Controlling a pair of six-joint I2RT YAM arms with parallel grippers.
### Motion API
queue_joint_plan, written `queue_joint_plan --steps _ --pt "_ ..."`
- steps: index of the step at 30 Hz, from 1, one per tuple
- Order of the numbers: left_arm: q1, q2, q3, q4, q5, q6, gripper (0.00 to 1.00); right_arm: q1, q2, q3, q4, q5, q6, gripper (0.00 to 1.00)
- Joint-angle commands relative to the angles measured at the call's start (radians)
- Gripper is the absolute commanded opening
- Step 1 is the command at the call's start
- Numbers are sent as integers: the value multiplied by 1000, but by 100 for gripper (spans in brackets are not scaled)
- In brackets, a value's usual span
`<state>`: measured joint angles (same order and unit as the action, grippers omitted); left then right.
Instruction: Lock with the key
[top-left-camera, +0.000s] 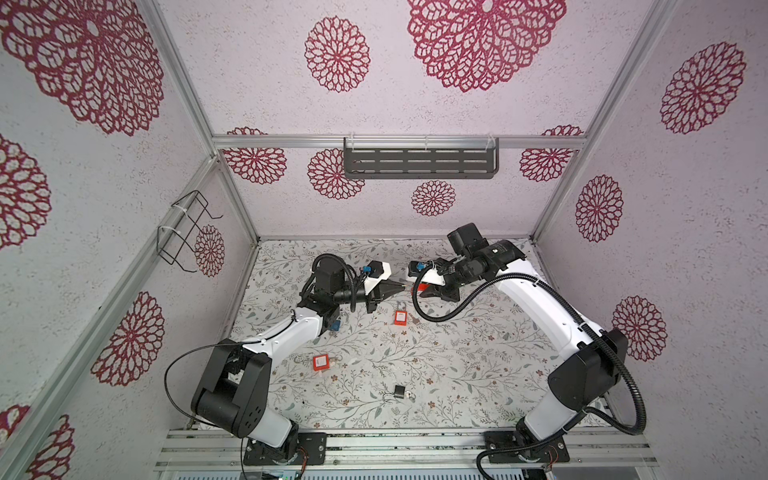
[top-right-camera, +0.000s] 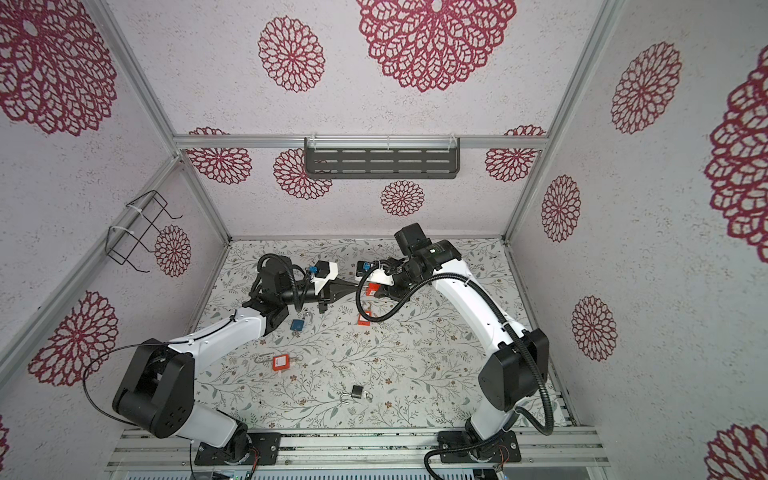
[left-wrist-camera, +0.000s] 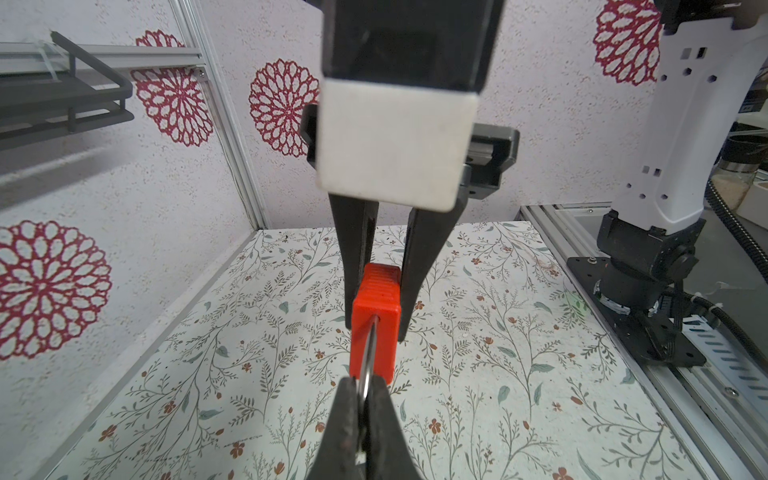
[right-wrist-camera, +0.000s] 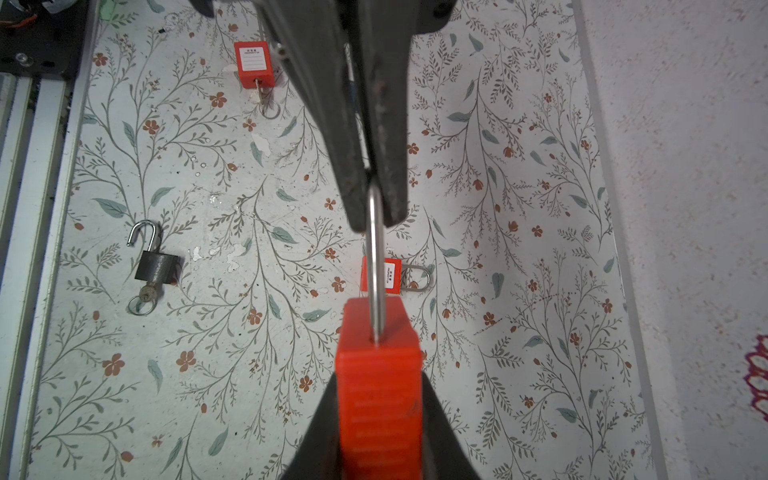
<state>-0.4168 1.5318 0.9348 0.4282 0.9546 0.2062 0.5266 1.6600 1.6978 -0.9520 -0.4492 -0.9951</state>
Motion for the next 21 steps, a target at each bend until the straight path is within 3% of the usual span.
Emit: queue_joint_plan --steps 1,8,13,21 --pt "-1 6 -4 -7 47 -68 0 4 -24 32 101 -27 -10 20" --pt "24 8 14 49 75 -127 0 4 -48 4 111 49 7 32" --pt "37 17 18 75 67 -130 0 1 -56 9 134 125 27 54" --pt "69 61 55 229 74 -243 0 0 -120 -6 126 68 44 71"
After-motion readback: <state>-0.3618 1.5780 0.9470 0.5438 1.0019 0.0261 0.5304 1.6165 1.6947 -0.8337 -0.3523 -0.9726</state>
